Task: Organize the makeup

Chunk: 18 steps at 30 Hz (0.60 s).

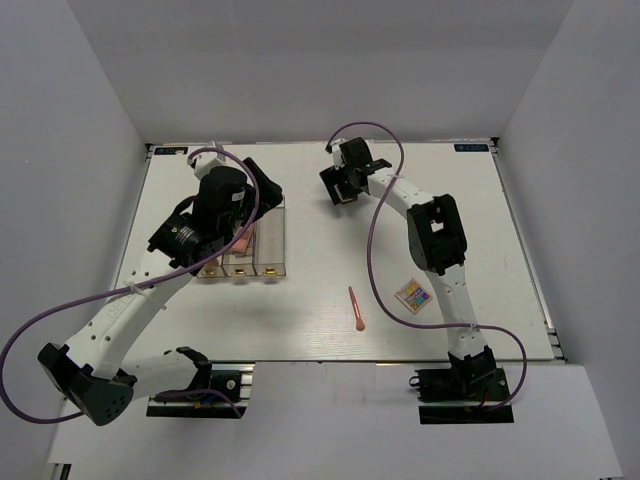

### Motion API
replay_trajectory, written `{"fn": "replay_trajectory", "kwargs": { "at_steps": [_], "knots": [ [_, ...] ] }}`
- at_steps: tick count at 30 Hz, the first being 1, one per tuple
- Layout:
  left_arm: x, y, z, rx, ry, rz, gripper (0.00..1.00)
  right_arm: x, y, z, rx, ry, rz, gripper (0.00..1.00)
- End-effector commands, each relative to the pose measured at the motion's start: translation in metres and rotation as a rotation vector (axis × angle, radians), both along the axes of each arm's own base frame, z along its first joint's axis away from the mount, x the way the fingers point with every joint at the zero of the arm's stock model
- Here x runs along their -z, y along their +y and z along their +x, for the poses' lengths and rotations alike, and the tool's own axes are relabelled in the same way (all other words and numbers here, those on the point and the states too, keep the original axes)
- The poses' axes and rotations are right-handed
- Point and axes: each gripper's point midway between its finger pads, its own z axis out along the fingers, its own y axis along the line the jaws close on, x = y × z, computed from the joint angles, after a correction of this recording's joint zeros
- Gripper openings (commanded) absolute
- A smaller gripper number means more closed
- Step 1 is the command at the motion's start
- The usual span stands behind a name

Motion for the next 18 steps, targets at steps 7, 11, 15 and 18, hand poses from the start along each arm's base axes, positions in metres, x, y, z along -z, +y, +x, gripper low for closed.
{"fn": "replay_trajectory", "kwargs": {
  "at_steps": [7, 11, 15, 18],
  "knots": [
    [-0.006, 0.003, -0.003, -0.011, -0.016, -0.011, 0.95, -0.012, -0.002, 0.019, 0.040, -0.054, 0.026, 0.89],
    [-0.009, 0.004, -0.002, -0.014, -0.014, -0.004, 0.95, 0.001, 0.002, 0.015, 0.039, -0.021, 0.041, 0.85],
    [-0.011, 0.008, -0.006, -0.027, -0.015, -0.007, 0.95, 0.009, 0.003, 0.009, 0.034, 0.013, 0.049, 0.71],
    [-0.010, 0.010, -0.009, -0.031, -0.012, -0.015, 0.95, 0.015, -0.001, 0.006, 0.034, 0.038, 0.049, 0.58]
  ]
}}
